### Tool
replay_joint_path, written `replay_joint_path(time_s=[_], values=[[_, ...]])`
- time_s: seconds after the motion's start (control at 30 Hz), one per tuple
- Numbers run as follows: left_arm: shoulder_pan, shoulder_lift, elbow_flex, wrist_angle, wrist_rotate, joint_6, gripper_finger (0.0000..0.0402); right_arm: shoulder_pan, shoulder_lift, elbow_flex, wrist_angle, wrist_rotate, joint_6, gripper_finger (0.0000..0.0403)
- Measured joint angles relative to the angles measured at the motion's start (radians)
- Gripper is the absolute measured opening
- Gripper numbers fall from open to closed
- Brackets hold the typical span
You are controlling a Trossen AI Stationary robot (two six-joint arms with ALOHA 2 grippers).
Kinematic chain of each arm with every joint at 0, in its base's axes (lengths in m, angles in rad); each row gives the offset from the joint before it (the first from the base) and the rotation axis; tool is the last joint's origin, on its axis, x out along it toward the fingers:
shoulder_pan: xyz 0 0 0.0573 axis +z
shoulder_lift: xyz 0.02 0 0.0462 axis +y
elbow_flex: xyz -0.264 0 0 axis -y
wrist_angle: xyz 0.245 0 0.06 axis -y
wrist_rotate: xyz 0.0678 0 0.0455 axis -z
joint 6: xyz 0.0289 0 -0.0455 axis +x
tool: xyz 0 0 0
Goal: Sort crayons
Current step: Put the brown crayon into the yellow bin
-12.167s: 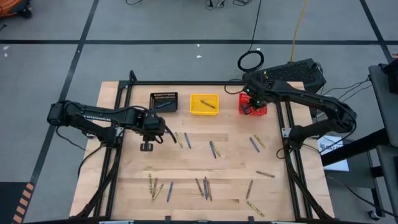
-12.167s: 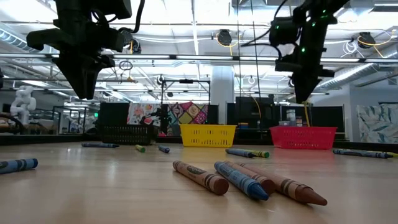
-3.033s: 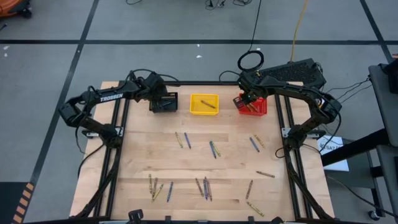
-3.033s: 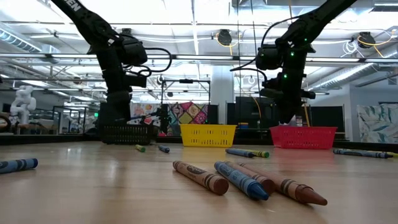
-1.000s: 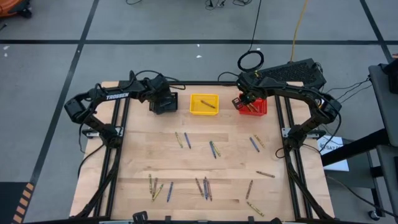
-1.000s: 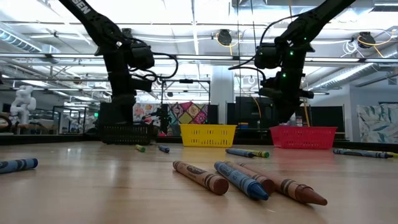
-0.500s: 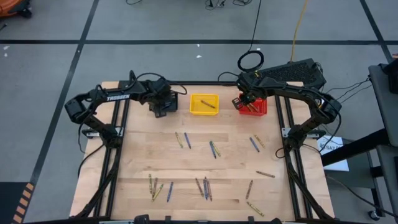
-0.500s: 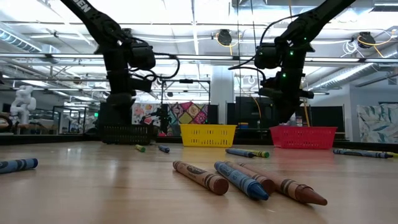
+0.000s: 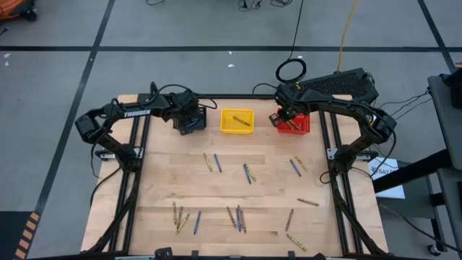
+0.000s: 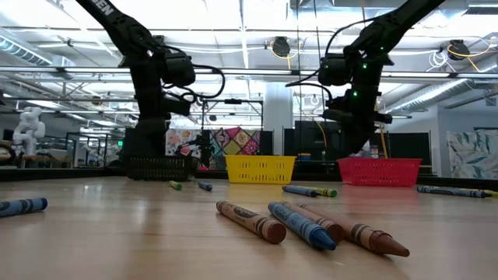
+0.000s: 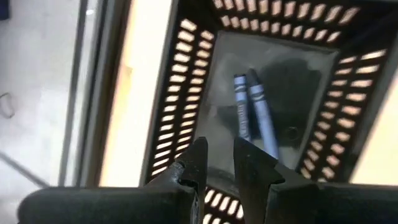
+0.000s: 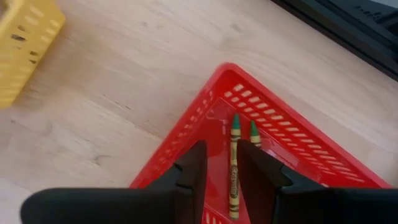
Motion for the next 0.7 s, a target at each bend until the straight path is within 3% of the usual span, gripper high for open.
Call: replay_joint_path(time_s=[0.23, 0.4, 0.7], values=[[-0.018, 0.000, 0.000, -0.031, -0.150, 0.027, 0.0070, 0.038, -0.002, 0.057, 0.011, -0.050, -0.010, 0.0075], [-0.062, -0.038, 0.001, -0.047, -0.143, -0.023, 0.0070, 0.105, -0.005, 0.155, -0.003, -0.056, -0.010, 0.0075], [-0.179, -0.170, 0.000, -0.284, -0.050, -0.181, 0.0070, 0.270, -0.005, 0.204, -0.074, -0.102, 0.093, 0.0075]])
